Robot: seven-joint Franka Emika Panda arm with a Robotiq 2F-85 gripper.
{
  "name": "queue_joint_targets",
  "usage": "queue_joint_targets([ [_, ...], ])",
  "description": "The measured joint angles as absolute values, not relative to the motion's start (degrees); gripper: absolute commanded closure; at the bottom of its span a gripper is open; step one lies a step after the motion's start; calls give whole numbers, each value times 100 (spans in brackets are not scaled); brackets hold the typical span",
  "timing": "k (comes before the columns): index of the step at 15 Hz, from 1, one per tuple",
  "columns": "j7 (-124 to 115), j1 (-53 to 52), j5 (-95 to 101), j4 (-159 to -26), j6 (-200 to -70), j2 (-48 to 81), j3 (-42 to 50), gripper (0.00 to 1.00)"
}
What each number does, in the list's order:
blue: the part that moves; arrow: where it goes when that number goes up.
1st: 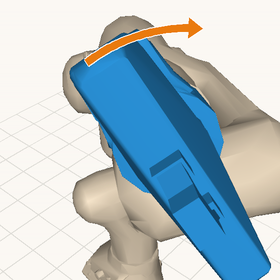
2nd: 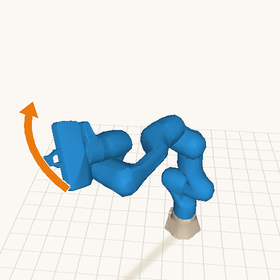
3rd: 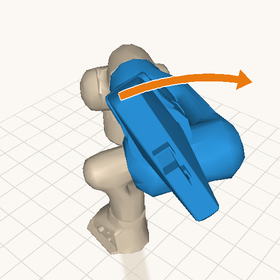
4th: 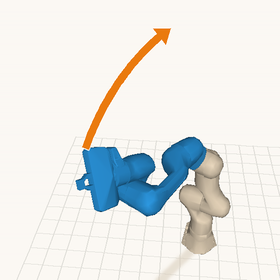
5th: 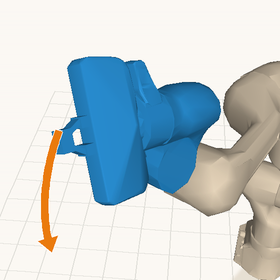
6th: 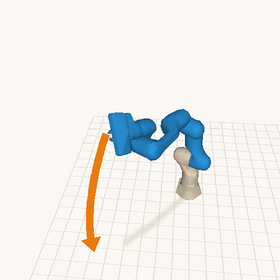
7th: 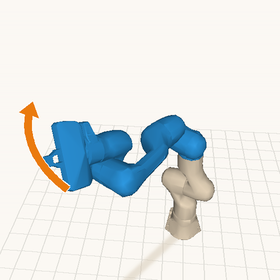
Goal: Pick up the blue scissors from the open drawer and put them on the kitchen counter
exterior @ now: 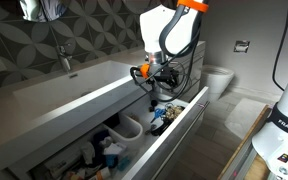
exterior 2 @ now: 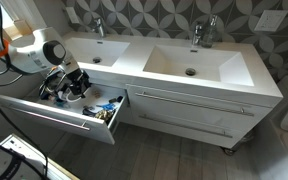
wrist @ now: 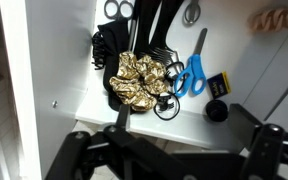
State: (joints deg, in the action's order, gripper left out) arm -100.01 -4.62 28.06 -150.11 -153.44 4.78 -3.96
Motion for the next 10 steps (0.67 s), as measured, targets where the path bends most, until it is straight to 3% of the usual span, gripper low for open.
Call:
queue_joint_targets([
  [10,-12329,-550,5314,-14854,-16111,1401,99,0],
])
